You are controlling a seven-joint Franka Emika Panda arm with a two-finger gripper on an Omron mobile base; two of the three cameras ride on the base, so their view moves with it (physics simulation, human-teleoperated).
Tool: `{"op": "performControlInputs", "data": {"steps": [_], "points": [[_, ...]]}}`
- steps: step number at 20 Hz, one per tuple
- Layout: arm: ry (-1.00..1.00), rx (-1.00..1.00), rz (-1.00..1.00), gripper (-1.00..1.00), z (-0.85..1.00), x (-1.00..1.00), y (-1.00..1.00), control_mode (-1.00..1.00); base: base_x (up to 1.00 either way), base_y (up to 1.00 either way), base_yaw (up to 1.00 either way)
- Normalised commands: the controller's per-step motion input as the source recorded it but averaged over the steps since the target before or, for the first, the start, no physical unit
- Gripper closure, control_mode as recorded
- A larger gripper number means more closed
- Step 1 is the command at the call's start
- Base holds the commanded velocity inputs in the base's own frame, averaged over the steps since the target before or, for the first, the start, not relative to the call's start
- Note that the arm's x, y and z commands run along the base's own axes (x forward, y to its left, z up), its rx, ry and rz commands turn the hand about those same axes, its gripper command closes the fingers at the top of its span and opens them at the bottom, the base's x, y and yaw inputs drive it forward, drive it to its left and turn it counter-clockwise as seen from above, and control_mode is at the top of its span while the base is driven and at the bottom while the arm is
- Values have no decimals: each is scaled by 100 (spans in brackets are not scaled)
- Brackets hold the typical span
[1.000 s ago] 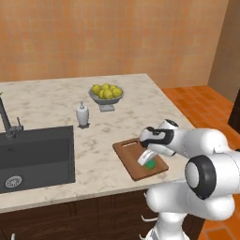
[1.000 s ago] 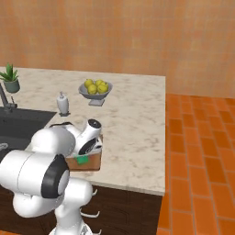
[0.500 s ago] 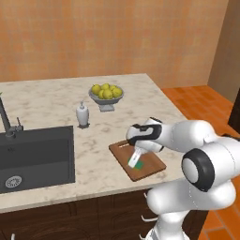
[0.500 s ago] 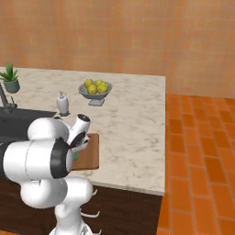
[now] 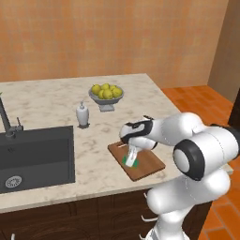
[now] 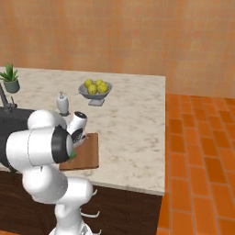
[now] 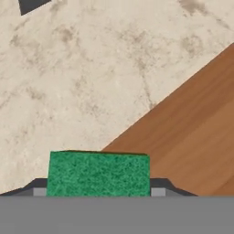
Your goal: Pick up the sponge from the counter and clean the cutting board by briefly scrubbing or pressing down on the cutting board. Once finished, release the sponge.
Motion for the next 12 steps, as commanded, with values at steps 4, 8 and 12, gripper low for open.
{"op": "performControlInputs", "data": {"steps": [4, 8, 12], "points": [[-13, 0, 11, 100, 0, 82, 8, -100, 0, 0, 0], [-15, 0, 13, 100, 4, 76, 23, -100, 0, 0, 0], [-15, 0, 12, 100, 5, 78, 22, -100, 0, 0, 0]]}}
